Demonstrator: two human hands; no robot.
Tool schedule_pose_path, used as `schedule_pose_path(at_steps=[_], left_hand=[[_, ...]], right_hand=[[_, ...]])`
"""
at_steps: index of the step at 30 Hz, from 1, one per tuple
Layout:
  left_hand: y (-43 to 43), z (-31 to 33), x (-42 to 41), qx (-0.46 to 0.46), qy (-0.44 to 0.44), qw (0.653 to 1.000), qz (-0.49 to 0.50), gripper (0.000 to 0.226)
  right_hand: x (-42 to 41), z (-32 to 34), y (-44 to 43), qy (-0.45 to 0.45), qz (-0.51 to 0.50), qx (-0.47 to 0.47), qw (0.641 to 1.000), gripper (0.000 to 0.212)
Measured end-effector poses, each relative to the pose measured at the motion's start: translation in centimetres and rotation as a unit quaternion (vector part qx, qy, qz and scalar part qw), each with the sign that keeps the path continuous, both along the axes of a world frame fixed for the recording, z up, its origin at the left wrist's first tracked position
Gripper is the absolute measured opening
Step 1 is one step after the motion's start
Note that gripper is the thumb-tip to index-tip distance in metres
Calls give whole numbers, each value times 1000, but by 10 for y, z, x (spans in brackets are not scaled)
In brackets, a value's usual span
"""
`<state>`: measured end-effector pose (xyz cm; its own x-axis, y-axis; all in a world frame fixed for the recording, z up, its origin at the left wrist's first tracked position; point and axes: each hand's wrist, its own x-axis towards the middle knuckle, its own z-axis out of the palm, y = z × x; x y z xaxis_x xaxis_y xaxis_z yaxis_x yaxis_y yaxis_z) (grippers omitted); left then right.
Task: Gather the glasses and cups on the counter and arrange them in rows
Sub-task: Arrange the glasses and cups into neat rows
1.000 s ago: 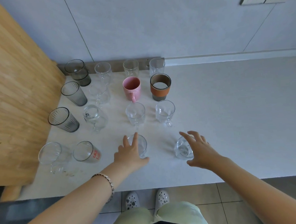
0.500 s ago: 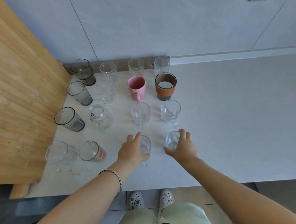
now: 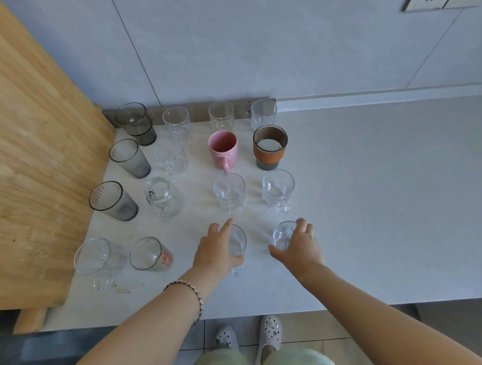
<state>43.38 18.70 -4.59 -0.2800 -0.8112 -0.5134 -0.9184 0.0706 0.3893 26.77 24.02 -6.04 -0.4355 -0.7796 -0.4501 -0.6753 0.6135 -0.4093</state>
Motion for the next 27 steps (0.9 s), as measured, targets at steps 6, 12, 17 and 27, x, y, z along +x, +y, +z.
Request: schedule_pose_path(at_steps=[6,12,17,27], left_hand=[[-3,6,3,11,-38,998,-50,94],[-21,24,22,-81,-34,993,-75,56],[-39,32,39,-83,-69,992,-68,45],[-44,32,51,-81,-74,990,-90,42]], right_hand=[[1,10,-8,46,-15,23,999,100],[-27,40,-75,6,43,-50,998,88],[-31,38,-107,12,25,23,999,90],[-18,19,-109,10,-65,-4,998,71]])
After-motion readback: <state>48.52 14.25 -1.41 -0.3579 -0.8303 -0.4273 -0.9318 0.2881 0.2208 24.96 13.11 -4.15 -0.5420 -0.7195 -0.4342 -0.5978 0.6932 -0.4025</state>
